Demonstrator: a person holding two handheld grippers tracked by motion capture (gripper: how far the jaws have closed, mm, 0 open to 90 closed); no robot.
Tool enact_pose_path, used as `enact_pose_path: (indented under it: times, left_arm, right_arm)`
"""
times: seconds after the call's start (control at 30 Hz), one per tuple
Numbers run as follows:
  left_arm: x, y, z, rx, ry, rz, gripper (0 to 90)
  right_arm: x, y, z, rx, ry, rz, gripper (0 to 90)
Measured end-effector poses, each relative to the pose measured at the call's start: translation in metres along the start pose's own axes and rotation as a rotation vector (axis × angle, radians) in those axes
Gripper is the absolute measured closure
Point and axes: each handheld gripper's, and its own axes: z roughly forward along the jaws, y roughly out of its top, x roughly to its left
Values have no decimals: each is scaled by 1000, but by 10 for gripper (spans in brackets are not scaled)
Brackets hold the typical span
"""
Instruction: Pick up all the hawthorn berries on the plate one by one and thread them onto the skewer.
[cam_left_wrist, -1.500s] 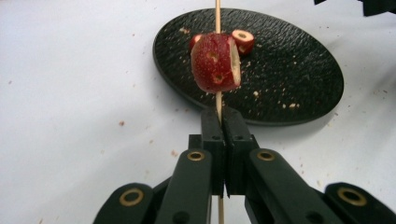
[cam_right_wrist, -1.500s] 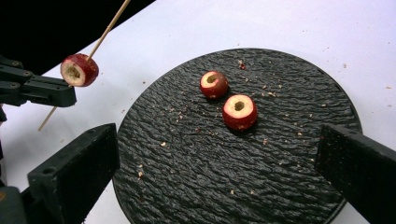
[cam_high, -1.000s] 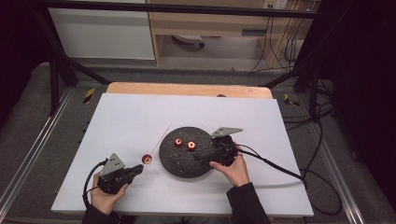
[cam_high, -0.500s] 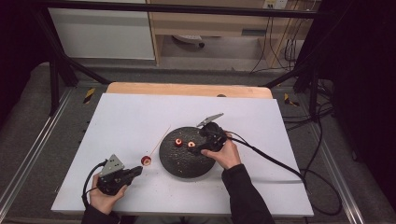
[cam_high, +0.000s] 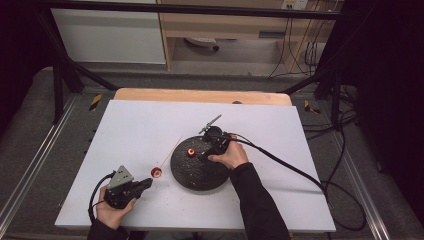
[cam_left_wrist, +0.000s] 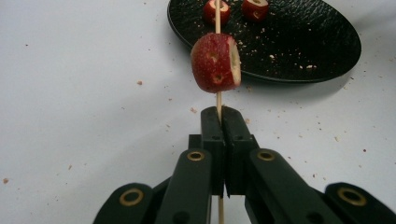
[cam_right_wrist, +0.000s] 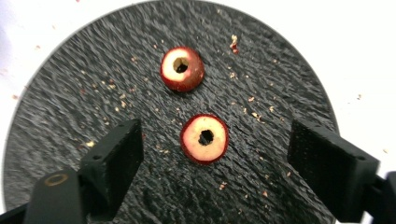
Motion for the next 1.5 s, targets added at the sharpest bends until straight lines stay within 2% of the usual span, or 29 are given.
enact_pose_path:
  times: [0.27, 0.53, 0.73, 0.93, 1.17, 1.47, 1.5]
  left_arm:
    - [0, 0, 1, 5, -2, 0, 884]
    - [0, 0, 2, 10, -3, 1, 884]
    - [1, -1, 2, 13, -3, 3, 884]
    - [0, -1, 2, 15, -3, 4, 884]
    - [0, 0, 2, 13, -3, 5, 884]
    - [-1, -1, 2, 8, -3, 5, 884]
    - [-1, -1, 2, 8, -3, 5, 884]
  right_arm:
    - [-3, 1, 13, 52, 30, -12, 348]
    - [-7, 2, 18, 85, 62, -18, 474]
    - [-8, 3, 18, 92, 73, -19, 560]
    - [-8, 5, 20, 94, 84, -34, 605]
    - [-6, 5, 18, 104, 87, -6, 612]
    - [-5, 6, 5, 53, 91, 67, 615]
    - [-5, 7, 3, 47, 97, 86, 615]
